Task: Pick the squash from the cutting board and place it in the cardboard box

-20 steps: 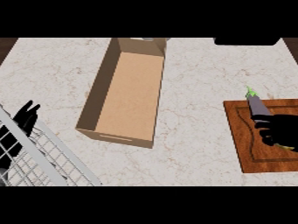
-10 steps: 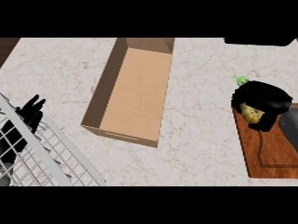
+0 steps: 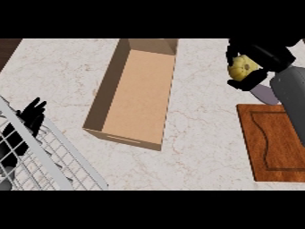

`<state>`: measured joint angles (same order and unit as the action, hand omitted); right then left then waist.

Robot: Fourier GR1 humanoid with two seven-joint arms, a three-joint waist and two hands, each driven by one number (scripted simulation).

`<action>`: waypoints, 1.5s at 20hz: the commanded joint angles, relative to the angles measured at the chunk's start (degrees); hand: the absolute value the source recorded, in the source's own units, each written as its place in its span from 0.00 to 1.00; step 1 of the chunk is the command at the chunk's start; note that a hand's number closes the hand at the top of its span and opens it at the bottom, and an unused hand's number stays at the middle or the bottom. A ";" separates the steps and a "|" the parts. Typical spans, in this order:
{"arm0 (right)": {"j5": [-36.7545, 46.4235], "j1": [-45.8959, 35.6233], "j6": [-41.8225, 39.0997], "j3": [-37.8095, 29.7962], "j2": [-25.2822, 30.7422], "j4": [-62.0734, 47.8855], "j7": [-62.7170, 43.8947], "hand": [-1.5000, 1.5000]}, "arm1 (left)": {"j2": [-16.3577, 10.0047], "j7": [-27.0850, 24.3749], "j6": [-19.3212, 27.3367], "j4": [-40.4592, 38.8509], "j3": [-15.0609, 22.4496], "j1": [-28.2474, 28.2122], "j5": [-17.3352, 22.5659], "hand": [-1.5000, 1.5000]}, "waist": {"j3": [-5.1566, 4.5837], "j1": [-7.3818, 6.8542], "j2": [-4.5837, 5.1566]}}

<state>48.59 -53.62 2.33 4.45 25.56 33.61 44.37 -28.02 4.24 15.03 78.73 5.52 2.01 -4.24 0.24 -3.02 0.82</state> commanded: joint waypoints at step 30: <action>-16.71 -28.80 -8.26 -3.78 -25.48 -16.98 -19.79 1.00 | 2.60 2.19 -1.83 1.47 -1.94 4.67 -2.70 0.50 | -0.33 -1.49 0.07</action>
<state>34.92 -80.91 -8.28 -2.14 1.19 20.00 26.47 -26.48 5.41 12.25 79.49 3.52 2.20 -6.00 -0.07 -3.34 0.74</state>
